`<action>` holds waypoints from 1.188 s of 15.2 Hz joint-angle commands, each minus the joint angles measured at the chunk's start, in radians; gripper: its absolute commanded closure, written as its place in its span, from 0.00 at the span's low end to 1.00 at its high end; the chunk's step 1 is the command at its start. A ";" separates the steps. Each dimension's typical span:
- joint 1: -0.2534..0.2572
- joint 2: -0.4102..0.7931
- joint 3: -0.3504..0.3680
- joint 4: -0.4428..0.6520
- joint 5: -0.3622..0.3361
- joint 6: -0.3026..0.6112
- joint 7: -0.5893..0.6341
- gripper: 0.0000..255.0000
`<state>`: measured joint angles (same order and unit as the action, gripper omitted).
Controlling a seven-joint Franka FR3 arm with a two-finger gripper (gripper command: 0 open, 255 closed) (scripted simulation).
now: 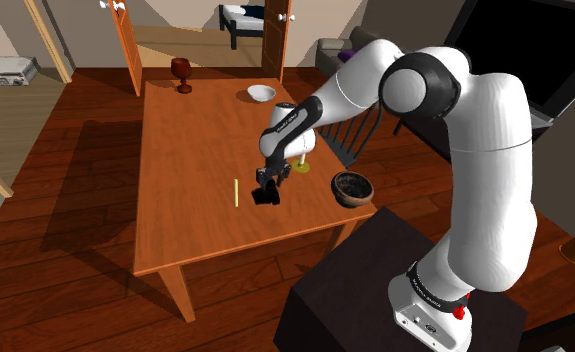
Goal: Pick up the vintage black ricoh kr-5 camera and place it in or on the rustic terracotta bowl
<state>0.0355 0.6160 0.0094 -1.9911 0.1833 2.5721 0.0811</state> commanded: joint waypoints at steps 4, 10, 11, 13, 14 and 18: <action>0.004 -0.061 -0.005 -0.017 -0.006 -0.044 0.009 1.00; 0.007 -0.128 -0.011 -0.026 -0.015 -0.101 0.020 1.00; 0.008 -0.138 -0.012 -0.027 -0.016 -0.111 0.022 1.00; 0.009 -0.159 -0.014 -0.027 -0.019 -0.131 0.026 1.00; 0.009 -0.169 -0.014 -0.028 -0.020 -0.141 0.028 1.00; 0.011 -0.209 -0.017 -0.026 -0.026 -0.182 0.035 1.00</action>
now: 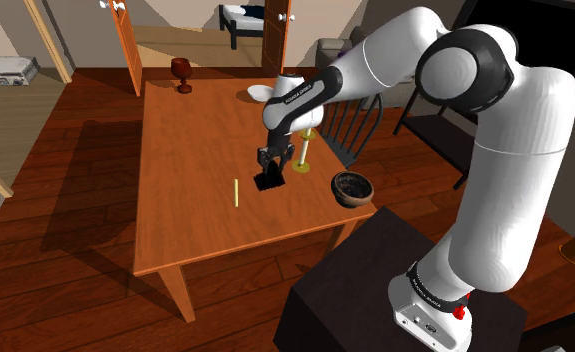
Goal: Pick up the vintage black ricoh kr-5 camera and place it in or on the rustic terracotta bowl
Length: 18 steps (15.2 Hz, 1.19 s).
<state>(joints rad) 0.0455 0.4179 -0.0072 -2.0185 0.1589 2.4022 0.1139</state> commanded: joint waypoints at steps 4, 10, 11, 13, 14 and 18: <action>0.002 -0.049 -0.004 0.007 -0.008 -0.055 0.010 1.00; -0.048 -0.143 -0.028 -0.102 -0.002 -0.049 -0.069 1.00; -0.061 -0.162 -0.035 -0.127 -0.001 -0.045 -0.090 1.00; -0.086 -0.198 -0.050 -0.173 0.000 -0.039 -0.133 1.00; -0.099 -0.215 -0.058 -0.195 0.001 -0.036 -0.154 1.00; -0.150 -0.277 -0.096 -0.270 -0.003 -0.032 -0.242 1.00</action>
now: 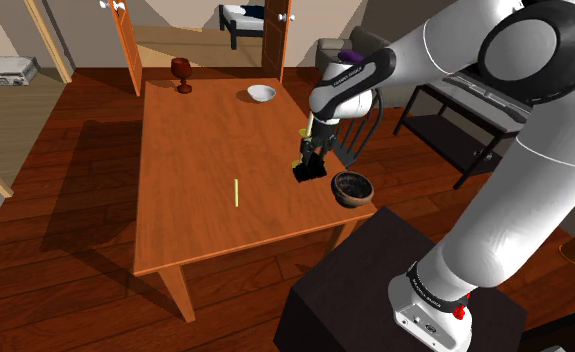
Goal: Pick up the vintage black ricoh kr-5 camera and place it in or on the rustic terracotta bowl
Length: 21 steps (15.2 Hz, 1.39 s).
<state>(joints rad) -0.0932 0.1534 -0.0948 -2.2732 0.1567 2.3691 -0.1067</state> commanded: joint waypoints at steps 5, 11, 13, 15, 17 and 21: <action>-0.077 -0.076 -0.064 -0.084 -0.015 -0.003 -0.133 1.00; -0.159 -0.125 -0.141 -0.128 -0.041 -0.020 -0.272 1.00; -0.187 -0.135 -0.168 -0.133 -0.050 -0.028 -0.319 1.00; -0.214 -0.140 -0.195 -0.133 -0.059 -0.037 -0.367 1.00; -0.242 -0.142 -0.222 -0.129 -0.066 -0.046 -0.415 1.00; -0.252 -0.109 -0.230 -0.135 -0.050 -0.009 -0.449 1.00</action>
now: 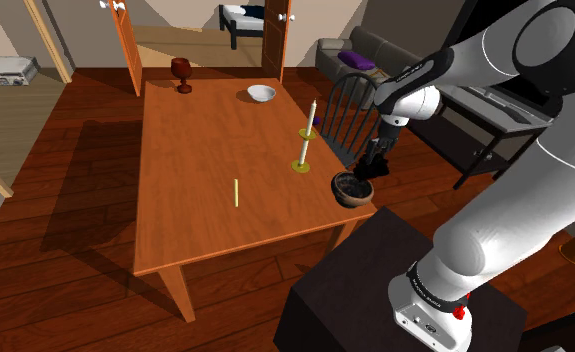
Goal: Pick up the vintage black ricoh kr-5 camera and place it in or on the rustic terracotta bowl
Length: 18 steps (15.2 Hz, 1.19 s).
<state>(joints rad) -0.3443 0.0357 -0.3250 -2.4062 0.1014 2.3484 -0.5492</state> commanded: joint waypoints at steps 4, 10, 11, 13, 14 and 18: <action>-0.002 0.056 0.004 -0.012 0.034 0.064 -0.029 1.00; -0.007 0.132 0.016 -0.019 0.085 0.141 -0.068 1.00; -0.009 0.146 0.019 -0.019 0.094 0.153 -0.076 1.00; -0.012 0.173 0.026 -0.019 0.113 0.177 -0.090 1.00; -0.014 0.186 0.030 -0.018 0.123 0.189 -0.098 1.00; -0.019 0.209 0.037 -0.017 0.139 0.209 -0.110 1.00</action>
<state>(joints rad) -0.3629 0.2380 -0.2894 -2.4207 0.2381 2.5524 -0.6582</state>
